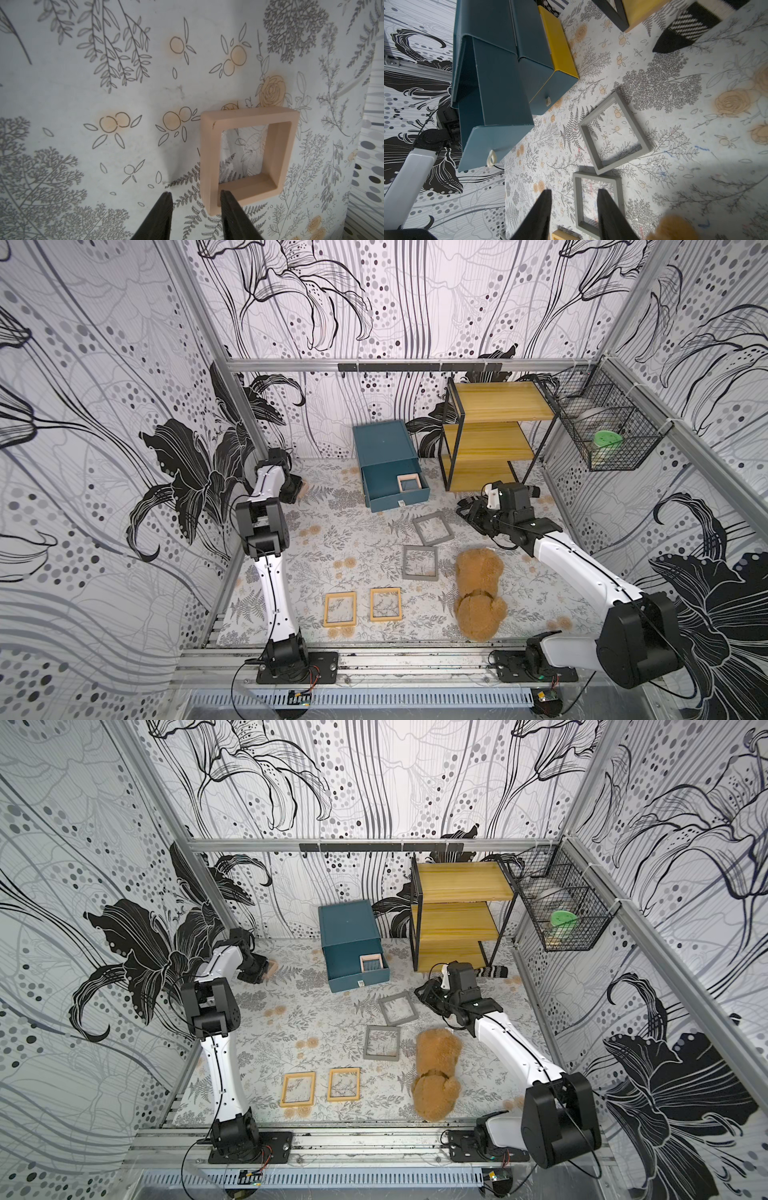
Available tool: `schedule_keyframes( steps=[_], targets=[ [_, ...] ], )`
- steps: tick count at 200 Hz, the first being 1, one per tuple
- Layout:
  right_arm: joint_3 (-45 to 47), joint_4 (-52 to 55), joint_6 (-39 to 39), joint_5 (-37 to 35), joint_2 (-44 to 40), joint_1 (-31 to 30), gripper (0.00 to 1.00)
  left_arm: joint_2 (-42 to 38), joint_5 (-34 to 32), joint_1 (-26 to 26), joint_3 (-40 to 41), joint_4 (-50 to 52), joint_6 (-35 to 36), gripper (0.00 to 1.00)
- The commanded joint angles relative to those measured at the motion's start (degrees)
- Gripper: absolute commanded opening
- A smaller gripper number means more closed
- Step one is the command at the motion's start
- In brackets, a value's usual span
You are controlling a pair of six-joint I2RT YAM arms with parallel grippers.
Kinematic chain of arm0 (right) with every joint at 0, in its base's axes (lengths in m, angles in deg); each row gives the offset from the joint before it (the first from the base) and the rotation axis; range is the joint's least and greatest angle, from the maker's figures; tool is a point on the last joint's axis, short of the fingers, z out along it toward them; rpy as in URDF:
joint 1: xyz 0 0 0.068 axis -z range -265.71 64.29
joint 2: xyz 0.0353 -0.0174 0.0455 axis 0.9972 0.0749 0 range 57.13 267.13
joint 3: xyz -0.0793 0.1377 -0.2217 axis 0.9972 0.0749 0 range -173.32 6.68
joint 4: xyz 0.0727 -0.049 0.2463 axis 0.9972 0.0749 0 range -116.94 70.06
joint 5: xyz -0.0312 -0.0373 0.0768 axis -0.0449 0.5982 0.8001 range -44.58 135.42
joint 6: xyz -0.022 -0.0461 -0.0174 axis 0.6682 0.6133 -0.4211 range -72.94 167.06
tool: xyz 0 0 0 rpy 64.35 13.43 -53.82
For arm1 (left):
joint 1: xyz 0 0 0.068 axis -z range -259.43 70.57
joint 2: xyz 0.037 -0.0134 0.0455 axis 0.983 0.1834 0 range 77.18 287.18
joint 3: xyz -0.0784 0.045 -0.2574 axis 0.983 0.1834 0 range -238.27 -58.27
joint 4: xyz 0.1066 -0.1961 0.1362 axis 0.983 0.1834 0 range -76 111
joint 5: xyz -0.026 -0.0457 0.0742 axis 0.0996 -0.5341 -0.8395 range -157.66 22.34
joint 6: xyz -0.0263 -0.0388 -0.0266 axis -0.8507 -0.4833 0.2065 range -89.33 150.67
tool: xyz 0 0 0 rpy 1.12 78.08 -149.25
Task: Place the brooch boxes into the drawer by color
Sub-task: Pick up the brooch box from the center of the board.
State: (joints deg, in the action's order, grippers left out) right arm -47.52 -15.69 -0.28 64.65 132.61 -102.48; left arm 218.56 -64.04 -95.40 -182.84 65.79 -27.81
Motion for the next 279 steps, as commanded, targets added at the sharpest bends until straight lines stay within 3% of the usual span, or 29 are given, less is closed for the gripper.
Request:
schedule_keyframes(
  steps=[1,84,137,172,190,279],
  targets=[
    [1.2,1.1,0.1,-0.4,-2.0,0.3,0.41,0.8,-0.1,-0.3,-0.5,-2.5,-1.1,0.41],
    [1.6,0.9,-0.3,-0.4,-2.3,0.3,0.41,3.1,0.1,-0.4,-2.6,-1.8,-1.1,0.35],
    [1.6,0.9,-0.4,-0.4,-2.3,0.3,0.41,2.1,-0.1,-0.4,-0.9,-2.1,-0.9,0.25],
    [1.7,0.9,-0.5,-0.5,-2.6,0.3,0.41,1.2,-0.6,-0.4,-0.9,-1.3,-0.2,0.12],
    [1.6,1.1,-0.4,-0.5,-2.8,0.3,0.41,0.2,-0.7,-0.3,-0.8,0.2,0.8,0.00],
    [-4.2,8.4,3.7,-0.6,-6.2,0.3,0.41,-19.6,2.4,5.9,11.6,5.5,10.1,0.00]
  ],
)
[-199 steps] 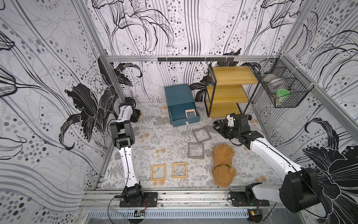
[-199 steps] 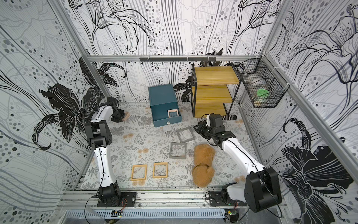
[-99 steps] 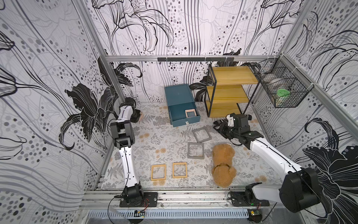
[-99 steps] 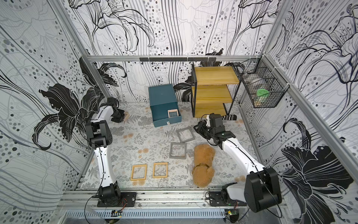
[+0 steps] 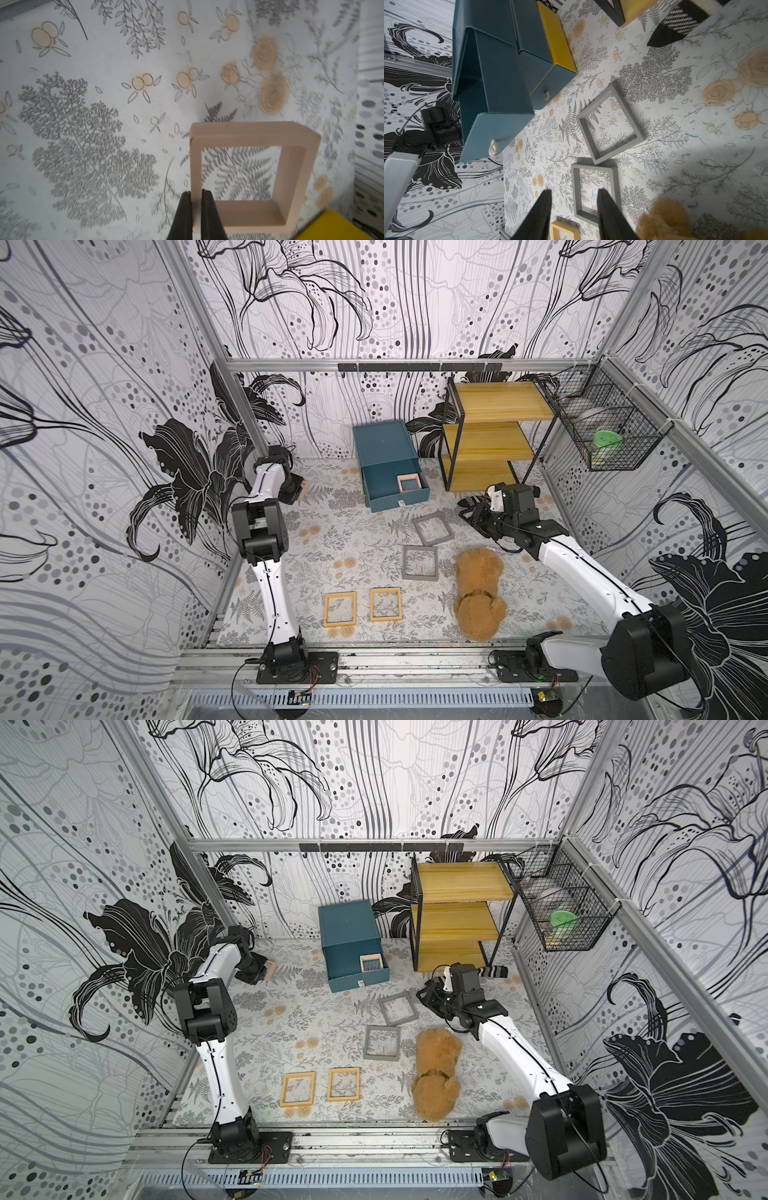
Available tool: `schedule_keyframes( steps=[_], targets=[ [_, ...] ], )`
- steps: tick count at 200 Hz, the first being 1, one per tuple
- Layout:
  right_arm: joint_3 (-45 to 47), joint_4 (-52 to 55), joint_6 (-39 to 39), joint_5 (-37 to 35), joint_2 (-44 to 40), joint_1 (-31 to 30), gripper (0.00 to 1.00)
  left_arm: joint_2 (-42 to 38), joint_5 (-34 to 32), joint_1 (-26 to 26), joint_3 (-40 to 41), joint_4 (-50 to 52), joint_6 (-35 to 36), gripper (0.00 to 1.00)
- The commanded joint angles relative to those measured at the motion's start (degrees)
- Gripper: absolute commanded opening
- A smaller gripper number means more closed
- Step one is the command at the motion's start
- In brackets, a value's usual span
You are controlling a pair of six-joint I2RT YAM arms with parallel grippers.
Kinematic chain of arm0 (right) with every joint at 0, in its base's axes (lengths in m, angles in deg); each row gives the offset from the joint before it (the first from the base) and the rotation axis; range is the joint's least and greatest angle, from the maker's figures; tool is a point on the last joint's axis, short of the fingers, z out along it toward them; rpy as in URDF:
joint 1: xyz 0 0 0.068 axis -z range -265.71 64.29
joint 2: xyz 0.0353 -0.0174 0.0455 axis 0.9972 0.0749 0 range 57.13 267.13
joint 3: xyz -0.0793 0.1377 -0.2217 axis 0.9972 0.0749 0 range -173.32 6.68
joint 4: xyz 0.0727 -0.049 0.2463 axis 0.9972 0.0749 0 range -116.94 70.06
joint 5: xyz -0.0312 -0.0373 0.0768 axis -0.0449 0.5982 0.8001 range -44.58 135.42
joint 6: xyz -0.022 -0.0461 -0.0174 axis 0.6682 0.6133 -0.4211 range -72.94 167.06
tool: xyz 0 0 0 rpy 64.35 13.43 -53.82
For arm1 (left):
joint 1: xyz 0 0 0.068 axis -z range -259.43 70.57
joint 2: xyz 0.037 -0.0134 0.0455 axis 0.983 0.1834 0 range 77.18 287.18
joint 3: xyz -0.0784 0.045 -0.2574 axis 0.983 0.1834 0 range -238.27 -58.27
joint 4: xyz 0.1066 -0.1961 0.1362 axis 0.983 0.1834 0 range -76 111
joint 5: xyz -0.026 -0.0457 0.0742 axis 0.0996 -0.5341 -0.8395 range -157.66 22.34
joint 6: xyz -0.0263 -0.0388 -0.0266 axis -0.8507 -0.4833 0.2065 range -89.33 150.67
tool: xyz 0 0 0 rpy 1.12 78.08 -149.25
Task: Place the brooch boxes into the drawer by color
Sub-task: Pick up the brooch box from the center of the board.
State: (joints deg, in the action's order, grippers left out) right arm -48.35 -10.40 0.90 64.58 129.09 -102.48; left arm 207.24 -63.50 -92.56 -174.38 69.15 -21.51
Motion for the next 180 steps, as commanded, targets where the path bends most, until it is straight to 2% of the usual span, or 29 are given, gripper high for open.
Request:
schedule_keyframes(
  steps=[1,20,40,100,180],
  targets=[
    [-3.5,3.2,2.6,-0.5,-2.7,0.3,0.41,-8.7,2.0,3.1,3.4,2.1,3.8,0.00],
    [-5.1,4.9,3.7,-0.5,-3.8,0.3,0.41,-13.9,2.3,5.7,5.6,1.8,3.7,0.00],
    [-5.8,5.6,4.0,-0.3,-5.3,0.3,0.41,-17.1,0.5,10.7,4.9,3.2,4.4,0.00],
    [-7.9,8.0,6.5,2.3,-7.2,0.3,0.41,-25.2,-7.7,24.5,1.4,11.2,4.4,0.00],
    [-10.8,11.0,9.6,5.6,-7.0,0.3,0.41,-26.0,-11.6,35.4,-1.6,14.7,1.3,0.00]
  ],
)
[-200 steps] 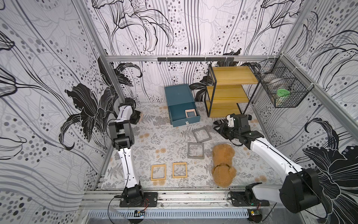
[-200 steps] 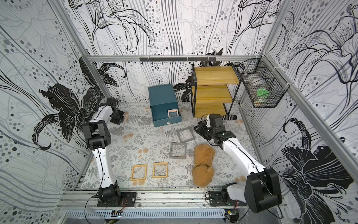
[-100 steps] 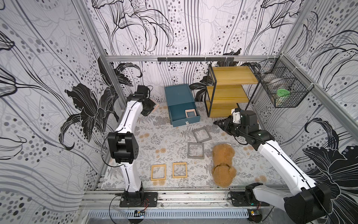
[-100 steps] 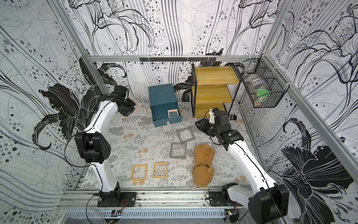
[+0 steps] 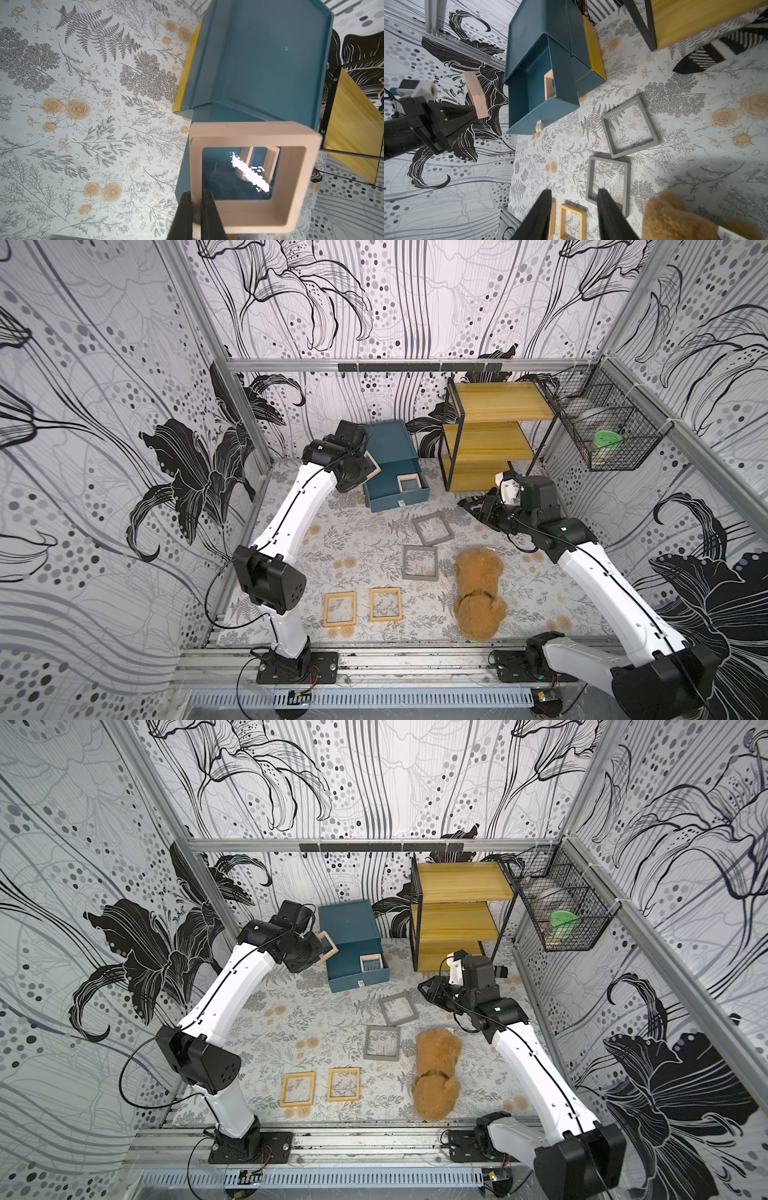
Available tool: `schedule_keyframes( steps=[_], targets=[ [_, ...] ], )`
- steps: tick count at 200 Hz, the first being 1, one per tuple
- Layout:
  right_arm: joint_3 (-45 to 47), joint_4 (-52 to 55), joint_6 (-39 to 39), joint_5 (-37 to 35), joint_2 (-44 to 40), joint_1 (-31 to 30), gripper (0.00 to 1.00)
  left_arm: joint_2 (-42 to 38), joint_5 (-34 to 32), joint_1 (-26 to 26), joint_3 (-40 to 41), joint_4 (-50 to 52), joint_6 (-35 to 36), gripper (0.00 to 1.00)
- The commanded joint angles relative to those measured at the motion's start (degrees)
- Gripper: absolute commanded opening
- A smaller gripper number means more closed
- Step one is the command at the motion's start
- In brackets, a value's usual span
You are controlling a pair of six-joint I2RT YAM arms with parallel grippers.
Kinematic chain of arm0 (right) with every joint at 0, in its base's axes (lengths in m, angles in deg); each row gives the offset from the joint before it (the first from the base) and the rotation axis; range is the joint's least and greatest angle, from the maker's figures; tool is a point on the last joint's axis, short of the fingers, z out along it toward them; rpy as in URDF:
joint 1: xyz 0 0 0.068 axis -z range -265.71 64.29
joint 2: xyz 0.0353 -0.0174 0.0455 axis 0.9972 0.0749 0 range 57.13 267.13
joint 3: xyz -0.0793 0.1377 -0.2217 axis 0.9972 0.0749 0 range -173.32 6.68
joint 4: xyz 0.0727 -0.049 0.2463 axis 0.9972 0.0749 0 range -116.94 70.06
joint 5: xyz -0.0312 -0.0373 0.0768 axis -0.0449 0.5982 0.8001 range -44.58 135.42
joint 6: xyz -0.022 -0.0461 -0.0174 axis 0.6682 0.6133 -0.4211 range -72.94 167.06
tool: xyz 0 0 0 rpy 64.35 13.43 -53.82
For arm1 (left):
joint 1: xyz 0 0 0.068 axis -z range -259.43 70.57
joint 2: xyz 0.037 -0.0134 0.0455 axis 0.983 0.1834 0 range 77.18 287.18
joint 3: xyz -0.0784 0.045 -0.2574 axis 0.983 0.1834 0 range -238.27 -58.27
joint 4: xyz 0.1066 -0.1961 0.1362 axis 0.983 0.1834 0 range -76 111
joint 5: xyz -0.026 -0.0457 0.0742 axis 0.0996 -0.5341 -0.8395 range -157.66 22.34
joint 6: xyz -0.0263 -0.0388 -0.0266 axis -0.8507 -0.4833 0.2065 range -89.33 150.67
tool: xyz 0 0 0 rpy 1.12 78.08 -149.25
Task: Place the brooch boxes into the drawer by color
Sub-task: Pick up the brooch box from the center of the board, then place the brooch box in the drawer.
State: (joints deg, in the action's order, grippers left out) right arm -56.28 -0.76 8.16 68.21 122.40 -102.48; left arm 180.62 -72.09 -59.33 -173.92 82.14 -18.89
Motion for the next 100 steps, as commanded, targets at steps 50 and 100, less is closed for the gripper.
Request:
schedule_keyframes(
  steps=[50,100],
  targets=[
    [-6.1,1.7,4.7,3.1,0.4,0.3,0.41,5.6,-4.0,5.3,-8.3,4.4,-0.6,0.00],
    [-7.6,-0.3,5.4,3.9,-1.6,0.3,0.41,11.3,-6.6,5.7,-13.8,8.8,2.4,0.00]
  ],
)
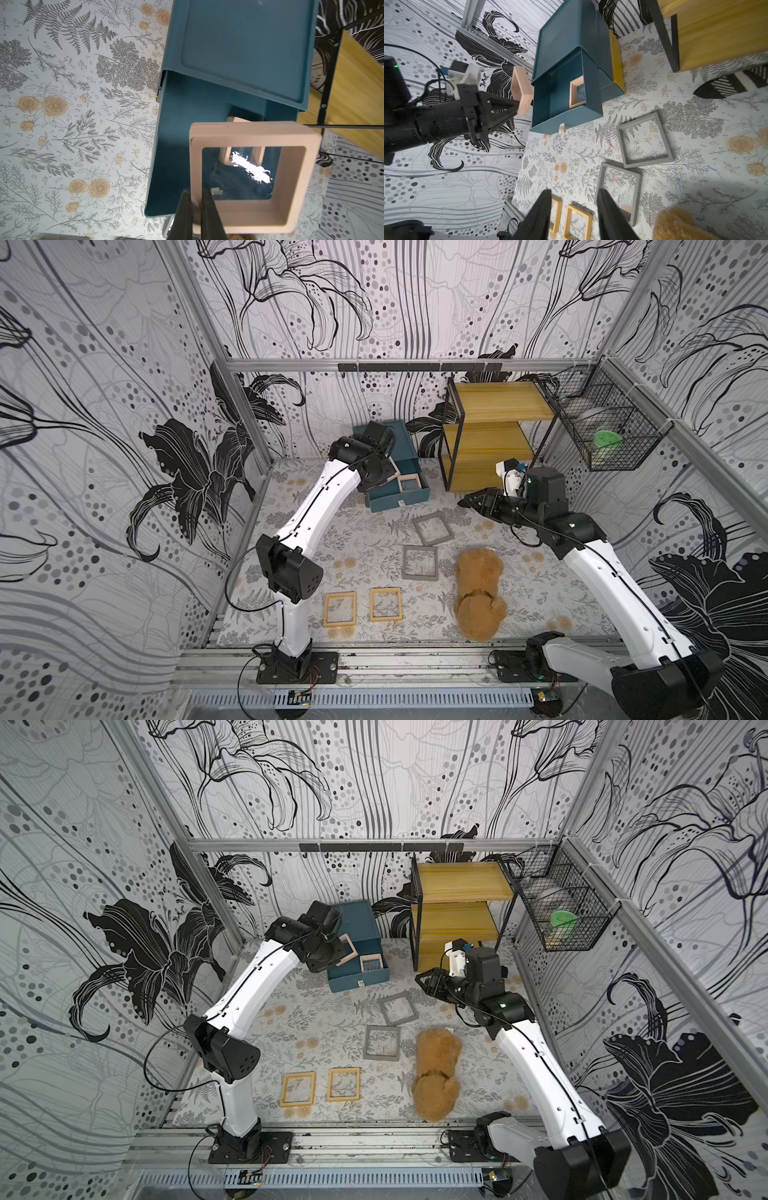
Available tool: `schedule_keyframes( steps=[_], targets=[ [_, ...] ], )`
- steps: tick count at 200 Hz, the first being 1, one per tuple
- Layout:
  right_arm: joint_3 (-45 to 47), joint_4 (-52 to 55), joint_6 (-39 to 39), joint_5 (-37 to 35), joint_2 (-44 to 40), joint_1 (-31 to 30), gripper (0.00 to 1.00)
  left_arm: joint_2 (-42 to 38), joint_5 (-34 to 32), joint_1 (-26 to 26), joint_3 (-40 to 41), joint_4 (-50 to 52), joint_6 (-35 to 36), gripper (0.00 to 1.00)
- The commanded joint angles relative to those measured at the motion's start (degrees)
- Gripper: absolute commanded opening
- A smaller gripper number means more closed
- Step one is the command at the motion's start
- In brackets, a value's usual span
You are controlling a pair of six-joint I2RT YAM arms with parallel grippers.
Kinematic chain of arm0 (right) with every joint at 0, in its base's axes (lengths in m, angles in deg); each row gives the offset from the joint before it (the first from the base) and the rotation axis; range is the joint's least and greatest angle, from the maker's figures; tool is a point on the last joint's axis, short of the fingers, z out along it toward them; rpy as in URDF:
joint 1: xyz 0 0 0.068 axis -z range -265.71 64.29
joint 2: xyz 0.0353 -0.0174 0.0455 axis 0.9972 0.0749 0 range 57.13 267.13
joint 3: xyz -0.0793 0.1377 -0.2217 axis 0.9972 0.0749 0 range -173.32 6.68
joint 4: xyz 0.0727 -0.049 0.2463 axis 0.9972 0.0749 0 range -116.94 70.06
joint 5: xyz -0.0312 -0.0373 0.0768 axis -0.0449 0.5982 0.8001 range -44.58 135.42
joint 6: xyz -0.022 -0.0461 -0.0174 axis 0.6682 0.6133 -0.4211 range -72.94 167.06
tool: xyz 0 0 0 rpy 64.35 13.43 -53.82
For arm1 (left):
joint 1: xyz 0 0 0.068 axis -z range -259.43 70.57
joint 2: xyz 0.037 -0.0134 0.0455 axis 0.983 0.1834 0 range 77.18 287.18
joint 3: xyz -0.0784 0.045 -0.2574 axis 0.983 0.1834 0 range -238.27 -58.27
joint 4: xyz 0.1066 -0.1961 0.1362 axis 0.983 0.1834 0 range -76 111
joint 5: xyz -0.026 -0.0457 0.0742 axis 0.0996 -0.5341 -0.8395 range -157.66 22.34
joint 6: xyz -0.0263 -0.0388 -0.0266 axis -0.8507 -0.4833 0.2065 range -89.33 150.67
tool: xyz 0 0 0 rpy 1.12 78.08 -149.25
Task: Place the brooch boxes into the drawer by color
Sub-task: Place the brooch box in the drawer.
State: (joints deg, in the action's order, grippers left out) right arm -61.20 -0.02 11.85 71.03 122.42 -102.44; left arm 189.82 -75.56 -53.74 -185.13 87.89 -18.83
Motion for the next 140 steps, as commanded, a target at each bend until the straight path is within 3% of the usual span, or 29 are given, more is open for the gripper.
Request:
schedule_keyframes(
  steps=[1,140],
  targets=[
    [-2.7,-1.0,1.8,1.0,-1.6,0.2,0.41,2.2,-3.2,0.1,-2.6,3.1,2.4,0.00],
    [0.0,-0.8,-0.3,1.0,-3.5,0.2,0.42,8.9,-6.3,0.2,-3.5,2.1,9.3,0.00]
  ],
)
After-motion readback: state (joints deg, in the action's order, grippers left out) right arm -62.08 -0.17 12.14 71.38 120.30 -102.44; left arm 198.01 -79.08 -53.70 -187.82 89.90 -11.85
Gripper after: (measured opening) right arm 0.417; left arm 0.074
